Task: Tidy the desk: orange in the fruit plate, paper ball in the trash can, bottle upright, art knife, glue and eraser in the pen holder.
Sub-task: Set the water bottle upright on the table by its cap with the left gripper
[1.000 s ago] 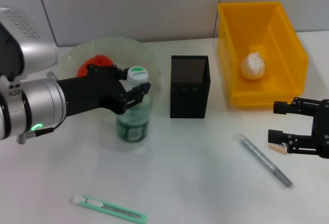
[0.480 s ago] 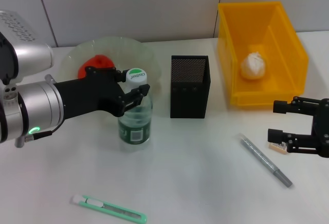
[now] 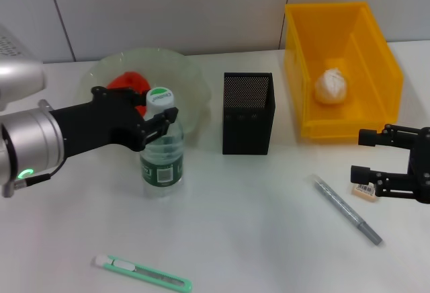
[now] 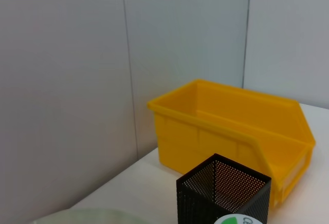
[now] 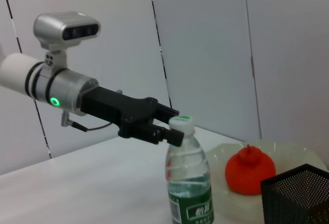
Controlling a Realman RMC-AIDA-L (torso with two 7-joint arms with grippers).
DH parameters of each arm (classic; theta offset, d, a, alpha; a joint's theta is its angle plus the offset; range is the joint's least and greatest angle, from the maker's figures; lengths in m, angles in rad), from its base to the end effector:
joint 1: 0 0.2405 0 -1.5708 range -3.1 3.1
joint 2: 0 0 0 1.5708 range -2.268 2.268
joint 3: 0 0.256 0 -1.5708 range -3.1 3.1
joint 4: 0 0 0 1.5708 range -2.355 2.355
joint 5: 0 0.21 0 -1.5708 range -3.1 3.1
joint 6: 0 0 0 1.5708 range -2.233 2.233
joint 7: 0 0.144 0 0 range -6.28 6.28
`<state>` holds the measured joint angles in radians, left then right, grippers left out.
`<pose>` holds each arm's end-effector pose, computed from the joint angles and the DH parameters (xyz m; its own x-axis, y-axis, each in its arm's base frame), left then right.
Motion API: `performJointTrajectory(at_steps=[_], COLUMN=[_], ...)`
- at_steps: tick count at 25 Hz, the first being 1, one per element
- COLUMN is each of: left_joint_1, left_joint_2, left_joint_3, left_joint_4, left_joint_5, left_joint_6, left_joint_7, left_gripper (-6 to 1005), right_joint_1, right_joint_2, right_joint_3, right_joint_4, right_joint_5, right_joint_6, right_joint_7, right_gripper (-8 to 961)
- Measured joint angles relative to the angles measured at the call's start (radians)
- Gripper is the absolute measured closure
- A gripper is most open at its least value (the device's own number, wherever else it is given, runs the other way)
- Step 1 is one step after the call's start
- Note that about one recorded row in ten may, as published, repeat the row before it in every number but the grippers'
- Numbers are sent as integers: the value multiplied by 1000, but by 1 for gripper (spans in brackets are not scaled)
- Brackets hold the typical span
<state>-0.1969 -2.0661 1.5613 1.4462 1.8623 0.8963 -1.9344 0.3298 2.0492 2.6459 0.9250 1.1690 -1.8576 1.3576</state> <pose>-0.1742 0.3351 -0.0065 0.8929 0.2250 0.3900 0.4014 -0.7903 -0.4630 0.2978 0.2717 0.0824 0.7925 -0.2307 -0.5646 -0.4333 -0.8644 -0.2550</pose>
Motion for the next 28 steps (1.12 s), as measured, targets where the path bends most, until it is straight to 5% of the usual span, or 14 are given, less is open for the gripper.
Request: performJointTrajectory(at_steps=[28], left_joint_1=[74], left_joint_2=[1], left_joint_3=[-56], left_joint_4=[49], left_joint_5=[6], left_joint_6=[55], left_joint_7=[0], left_gripper=[542], right_joint_1=[14], right_joint_2=[0], right_joint_3=[0], right_joint_4=[-6], right_joint_5=[-1], right_joint_6=[12], right_joint_7=[2], right_gripper=[203])
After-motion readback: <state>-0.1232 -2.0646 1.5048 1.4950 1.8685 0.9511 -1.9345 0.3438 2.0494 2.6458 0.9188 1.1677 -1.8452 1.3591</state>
